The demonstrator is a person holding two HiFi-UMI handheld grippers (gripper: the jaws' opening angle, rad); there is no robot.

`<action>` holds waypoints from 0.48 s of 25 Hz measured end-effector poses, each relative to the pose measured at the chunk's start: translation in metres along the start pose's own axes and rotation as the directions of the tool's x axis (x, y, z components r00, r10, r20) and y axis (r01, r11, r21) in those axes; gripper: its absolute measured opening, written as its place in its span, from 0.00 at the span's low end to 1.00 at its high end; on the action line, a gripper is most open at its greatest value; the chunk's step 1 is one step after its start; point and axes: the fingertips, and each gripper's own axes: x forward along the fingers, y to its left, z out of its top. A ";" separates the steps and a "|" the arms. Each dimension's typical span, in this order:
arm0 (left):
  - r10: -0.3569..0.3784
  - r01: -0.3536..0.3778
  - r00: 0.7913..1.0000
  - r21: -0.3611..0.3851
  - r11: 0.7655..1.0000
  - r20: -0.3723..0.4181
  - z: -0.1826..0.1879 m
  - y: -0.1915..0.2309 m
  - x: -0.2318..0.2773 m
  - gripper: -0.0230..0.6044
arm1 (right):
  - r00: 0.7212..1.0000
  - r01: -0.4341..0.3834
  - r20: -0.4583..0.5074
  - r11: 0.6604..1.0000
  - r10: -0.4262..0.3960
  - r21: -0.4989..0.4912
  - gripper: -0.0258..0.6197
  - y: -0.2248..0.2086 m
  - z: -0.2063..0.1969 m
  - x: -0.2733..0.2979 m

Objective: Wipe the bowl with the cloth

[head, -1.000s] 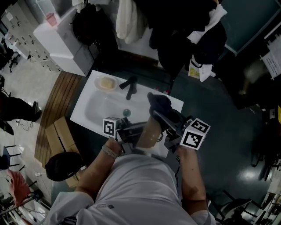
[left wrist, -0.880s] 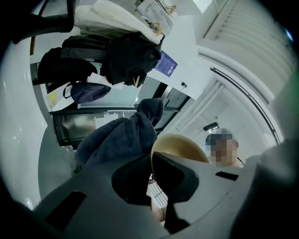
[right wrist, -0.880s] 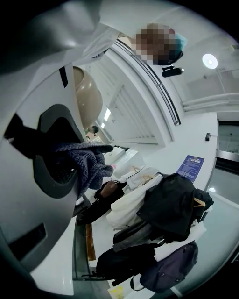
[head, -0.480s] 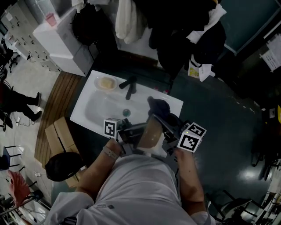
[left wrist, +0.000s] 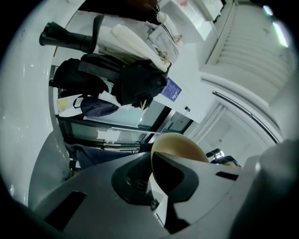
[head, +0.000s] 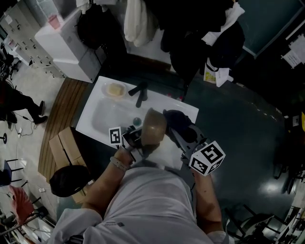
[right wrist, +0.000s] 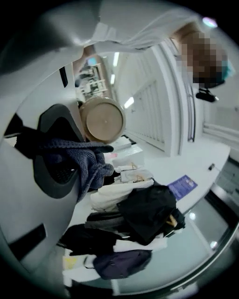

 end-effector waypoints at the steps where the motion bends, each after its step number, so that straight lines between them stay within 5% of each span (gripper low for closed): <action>1: 0.007 -0.007 1.000 -0.006 1.000 0.022 0.005 0.001 -0.002 0.07 | 0.999 0.024 -0.038 0.995 -0.028 -0.101 0.16 0.003 0.000 0.000; 6: 0.068 -0.067 0.993 -0.018 0.998 0.095 0.018 0.011 -0.007 0.07 | 0.970 0.030 -0.196 0.874 -0.142 -0.485 0.16 0.022 -0.010 0.002; 12: 0.163 -0.168 0.978 0.027 0.985 0.127 0.028 0.019 -0.011 0.07 | 0.930 -0.014 -0.266 0.699 -0.254 -0.715 0.16 0.035 -0.015 0.005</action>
